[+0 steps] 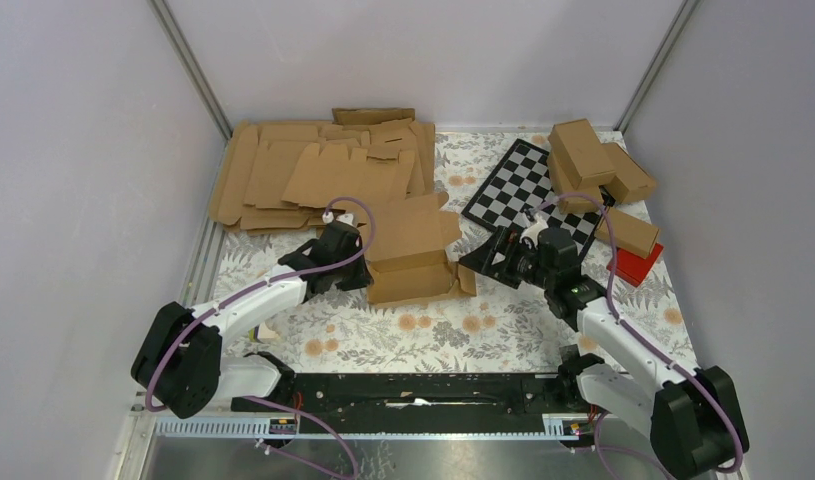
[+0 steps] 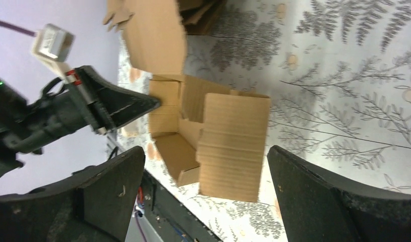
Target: Fold the paper box
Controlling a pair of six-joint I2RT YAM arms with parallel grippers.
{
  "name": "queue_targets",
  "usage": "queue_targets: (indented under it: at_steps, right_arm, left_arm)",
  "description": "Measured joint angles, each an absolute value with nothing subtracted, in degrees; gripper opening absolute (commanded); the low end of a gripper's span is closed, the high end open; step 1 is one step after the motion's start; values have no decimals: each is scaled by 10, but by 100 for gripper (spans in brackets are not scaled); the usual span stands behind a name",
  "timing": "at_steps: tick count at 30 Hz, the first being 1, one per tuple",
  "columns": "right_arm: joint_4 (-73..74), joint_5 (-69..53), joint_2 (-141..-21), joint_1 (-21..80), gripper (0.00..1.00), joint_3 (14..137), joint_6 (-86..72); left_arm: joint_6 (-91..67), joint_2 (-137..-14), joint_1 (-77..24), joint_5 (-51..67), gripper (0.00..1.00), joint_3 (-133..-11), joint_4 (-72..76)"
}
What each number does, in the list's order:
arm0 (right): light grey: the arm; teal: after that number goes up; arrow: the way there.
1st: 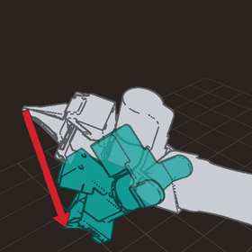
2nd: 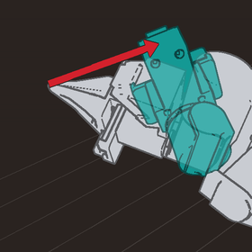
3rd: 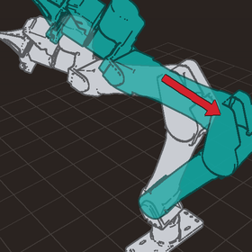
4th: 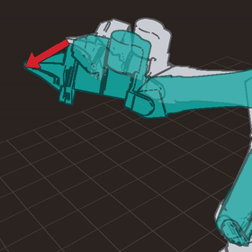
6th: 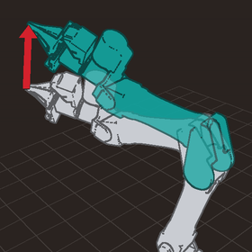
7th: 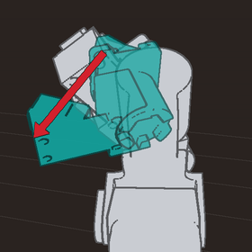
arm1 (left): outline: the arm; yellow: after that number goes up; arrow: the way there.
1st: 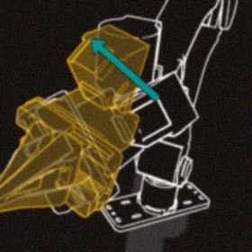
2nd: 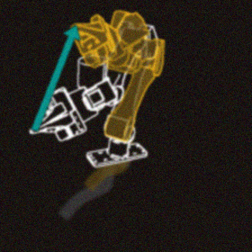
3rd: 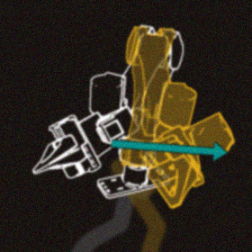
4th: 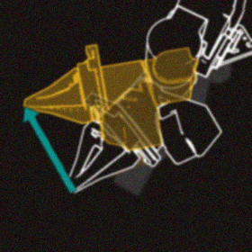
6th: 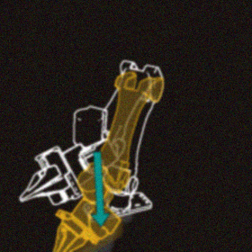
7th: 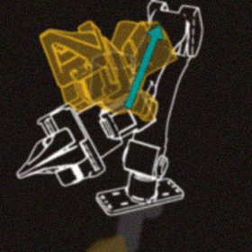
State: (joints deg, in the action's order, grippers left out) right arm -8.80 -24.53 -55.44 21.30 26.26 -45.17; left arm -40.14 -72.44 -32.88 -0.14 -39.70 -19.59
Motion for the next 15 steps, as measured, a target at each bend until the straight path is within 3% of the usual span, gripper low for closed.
queue_targets:
  at_steps: [15]
  right_arm:
    - [-179,-336,-626,213,86,255,-502]
  left_arm:
    - [-399,-724,-329,2,0,-397,-197]
